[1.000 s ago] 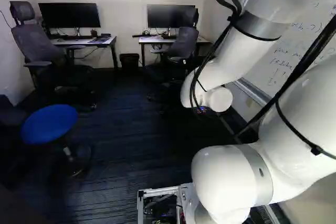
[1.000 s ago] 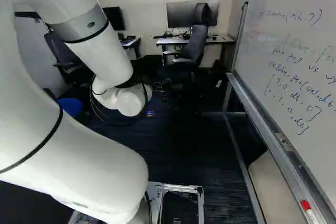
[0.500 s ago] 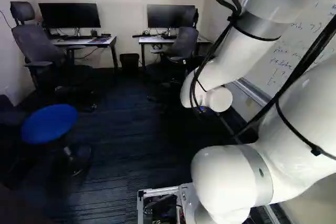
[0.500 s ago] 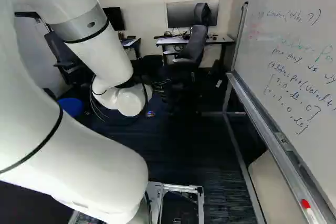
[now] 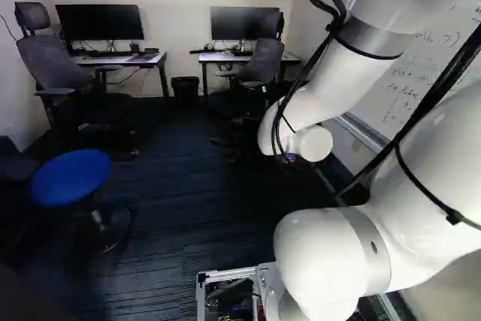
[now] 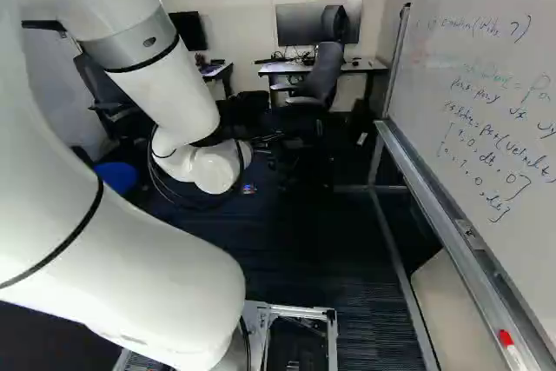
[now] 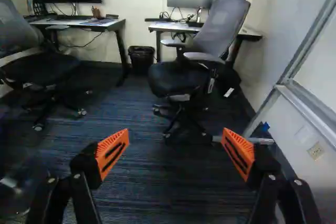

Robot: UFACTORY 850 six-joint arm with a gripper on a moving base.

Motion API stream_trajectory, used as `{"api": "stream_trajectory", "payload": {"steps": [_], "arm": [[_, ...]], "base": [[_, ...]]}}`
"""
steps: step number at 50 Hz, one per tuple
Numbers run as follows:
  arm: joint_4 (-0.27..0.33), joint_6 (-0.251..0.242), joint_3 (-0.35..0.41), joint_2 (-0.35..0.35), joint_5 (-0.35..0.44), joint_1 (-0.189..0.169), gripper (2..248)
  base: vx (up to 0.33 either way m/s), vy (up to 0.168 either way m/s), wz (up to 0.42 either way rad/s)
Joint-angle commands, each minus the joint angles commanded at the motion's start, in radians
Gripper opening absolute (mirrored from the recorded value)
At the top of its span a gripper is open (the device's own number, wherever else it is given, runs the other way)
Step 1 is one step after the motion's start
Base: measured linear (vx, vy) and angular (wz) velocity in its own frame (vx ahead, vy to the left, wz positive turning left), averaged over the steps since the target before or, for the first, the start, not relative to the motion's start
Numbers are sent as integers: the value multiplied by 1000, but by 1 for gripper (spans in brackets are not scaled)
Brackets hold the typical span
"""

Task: Open the door and move inside

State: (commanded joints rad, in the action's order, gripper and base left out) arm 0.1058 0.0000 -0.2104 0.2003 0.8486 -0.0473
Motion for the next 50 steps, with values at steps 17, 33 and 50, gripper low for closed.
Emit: {"api": "stream_trajectory", "payload": {"steps": [17, 33, 50], "arm": [[-40, 0, 46, 30, 9, 18, 247], [-84, 0, 98, 63, 19, 38, 247], [-105, 0, 122, 78, 24, 47, 247]], "base": [[0, 0, 0], [0, 0, 0], [0, 0, 0]]}}
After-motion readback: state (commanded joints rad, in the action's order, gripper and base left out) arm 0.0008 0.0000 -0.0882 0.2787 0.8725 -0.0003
